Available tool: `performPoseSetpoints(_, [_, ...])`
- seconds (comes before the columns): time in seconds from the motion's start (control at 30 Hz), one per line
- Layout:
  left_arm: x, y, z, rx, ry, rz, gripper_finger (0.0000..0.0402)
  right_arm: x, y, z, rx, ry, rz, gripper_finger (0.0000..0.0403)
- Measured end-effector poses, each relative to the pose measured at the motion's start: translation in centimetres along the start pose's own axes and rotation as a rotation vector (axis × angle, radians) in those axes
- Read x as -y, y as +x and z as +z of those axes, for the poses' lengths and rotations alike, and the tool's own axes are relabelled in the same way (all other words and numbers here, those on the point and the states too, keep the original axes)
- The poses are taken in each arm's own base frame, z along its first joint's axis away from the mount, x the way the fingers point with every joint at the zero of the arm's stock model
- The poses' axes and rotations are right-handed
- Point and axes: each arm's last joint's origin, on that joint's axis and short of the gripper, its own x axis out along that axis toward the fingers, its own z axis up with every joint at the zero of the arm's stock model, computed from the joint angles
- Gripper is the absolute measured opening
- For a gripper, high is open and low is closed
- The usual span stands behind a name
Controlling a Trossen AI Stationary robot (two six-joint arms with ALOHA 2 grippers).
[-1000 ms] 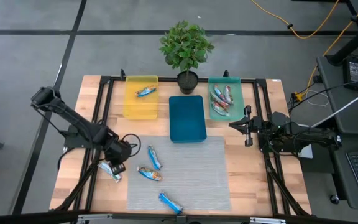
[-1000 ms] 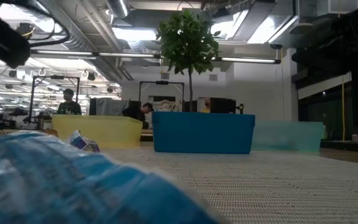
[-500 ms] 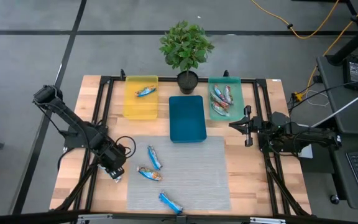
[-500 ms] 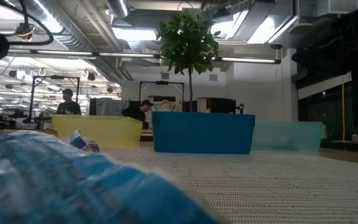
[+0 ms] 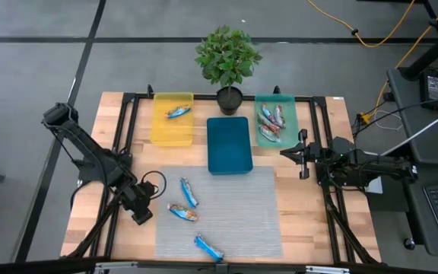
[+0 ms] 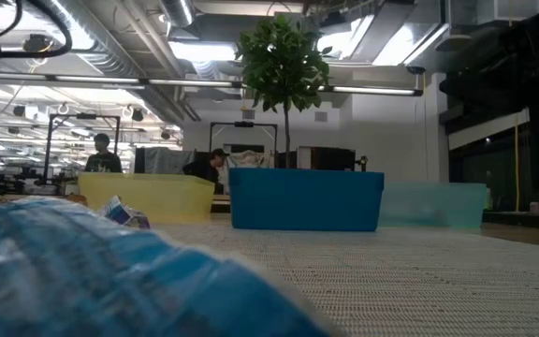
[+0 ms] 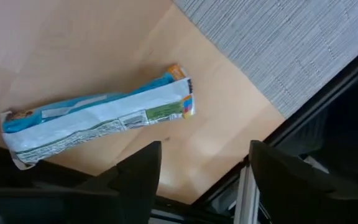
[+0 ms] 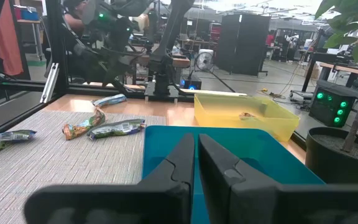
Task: Pick and place Granola Bars by type
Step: Put the orange granola bar into the yellow bin
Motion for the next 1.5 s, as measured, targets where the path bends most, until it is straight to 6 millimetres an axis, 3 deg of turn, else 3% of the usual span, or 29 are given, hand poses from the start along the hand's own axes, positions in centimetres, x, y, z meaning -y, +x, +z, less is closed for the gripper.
performPoseSetpoints(0.5, [-0.5,4.5,-0.1,-0.183,0.237,0.247,0.0239,0.0,0.0,0.0,0.000,0.000,0.000,0.0024])
performPoseSetpoints(1.07, [-1.8,3.4,-0.2,-0.210,0.280,0.455,0.0239,0.0,0.0,0.0,0.000,0.000,0.000,0.0024])
performPoseSetpoints(1.5, [-2.2,3.5,0.0,-0.181,0.402,0.482,0.0241,0.0,0.0,0.0,0.000,0.000,0.000,0.0024])
